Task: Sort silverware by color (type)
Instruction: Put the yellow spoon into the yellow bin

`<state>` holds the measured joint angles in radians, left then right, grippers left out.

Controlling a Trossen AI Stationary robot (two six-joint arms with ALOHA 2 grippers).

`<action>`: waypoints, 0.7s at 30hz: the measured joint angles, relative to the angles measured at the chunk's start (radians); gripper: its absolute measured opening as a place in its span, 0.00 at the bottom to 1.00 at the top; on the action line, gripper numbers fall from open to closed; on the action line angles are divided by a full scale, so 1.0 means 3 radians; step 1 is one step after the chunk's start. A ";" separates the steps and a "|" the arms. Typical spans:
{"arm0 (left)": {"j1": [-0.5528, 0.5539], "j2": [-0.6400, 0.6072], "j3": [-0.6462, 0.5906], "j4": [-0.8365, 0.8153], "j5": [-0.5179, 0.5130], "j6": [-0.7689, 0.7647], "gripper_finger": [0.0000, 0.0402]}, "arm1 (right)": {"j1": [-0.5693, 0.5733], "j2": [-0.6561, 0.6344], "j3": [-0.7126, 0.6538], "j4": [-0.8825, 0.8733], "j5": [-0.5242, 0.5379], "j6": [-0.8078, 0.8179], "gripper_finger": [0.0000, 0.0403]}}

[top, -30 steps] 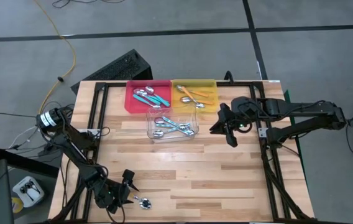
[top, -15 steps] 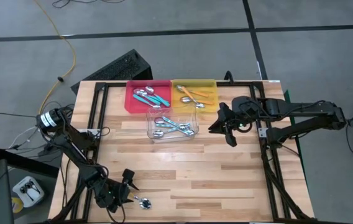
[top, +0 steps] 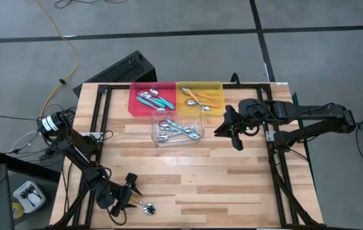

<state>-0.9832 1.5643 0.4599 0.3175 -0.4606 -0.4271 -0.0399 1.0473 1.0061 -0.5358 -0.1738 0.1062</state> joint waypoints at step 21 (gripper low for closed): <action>0.0075 0.0022 -0.0001 -0.0026 0.0046 0.0047 0.61 | 0.0000 0.0000 0.0000 0.0193 0.0000 0.0014 0.22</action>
<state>-0.9607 1.5707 0.4595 0.3097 -0.4470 -0.4129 -0.0399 1.0473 1.0061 -0.4779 -0.1738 0.1103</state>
